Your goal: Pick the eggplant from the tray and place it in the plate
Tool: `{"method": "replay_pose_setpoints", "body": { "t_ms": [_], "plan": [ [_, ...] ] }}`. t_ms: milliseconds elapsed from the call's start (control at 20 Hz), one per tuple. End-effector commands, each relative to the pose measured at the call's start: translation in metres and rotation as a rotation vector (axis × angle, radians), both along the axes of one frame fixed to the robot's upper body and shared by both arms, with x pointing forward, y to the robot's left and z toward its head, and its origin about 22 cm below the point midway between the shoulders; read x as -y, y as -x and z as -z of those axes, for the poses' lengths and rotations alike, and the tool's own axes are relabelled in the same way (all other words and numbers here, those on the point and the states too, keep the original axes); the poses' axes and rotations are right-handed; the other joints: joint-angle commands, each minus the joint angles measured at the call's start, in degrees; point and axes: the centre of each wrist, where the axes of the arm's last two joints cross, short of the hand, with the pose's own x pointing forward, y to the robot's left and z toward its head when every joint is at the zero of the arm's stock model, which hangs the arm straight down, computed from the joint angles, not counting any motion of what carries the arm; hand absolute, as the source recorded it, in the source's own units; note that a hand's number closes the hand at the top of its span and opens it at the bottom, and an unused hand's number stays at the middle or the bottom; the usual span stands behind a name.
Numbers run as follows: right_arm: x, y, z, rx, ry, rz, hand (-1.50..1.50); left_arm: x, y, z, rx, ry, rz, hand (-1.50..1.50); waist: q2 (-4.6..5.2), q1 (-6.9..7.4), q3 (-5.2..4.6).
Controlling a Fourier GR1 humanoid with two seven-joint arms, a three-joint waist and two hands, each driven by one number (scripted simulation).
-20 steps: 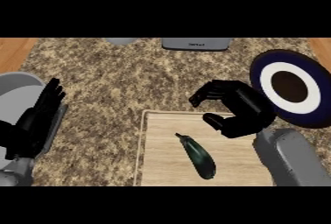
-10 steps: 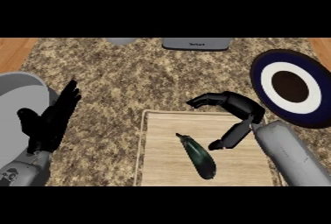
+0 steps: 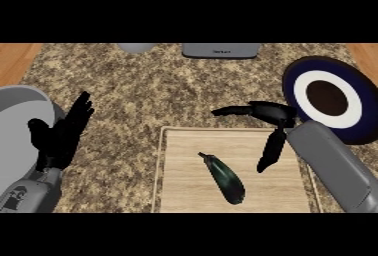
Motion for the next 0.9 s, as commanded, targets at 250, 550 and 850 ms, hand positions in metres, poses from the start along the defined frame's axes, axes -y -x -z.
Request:
{"method": "replay_pose_setpoints", "body": {
  "t_ms": [250, 550, 850],
  "plan": [
    [-0.02, -0.006, 0.006, 0.0, 0.203, -0.182, -1.5, 0.008, -0.006, 0.009, -0.007, 0.005, -0.002, 0.0, -0.23, -0.59, -0.04],
    [-0.055, -0.015, -0.027, 0.116, 0.352, -0.253, -1.5, -0.001, -0.013, 0.001, -0.006, 0.009, -0.021, 0.0, -0.3, -0.54, -0.05],
    [-0.074, 0.021, -0.01, 0.17, 0.471, -0.296, -1.5, 0.0, -0.012, -0.013, -0.015, -0.011, -0.024, 0.0, -0.64, -1.38, -0.05]
  ]
}}
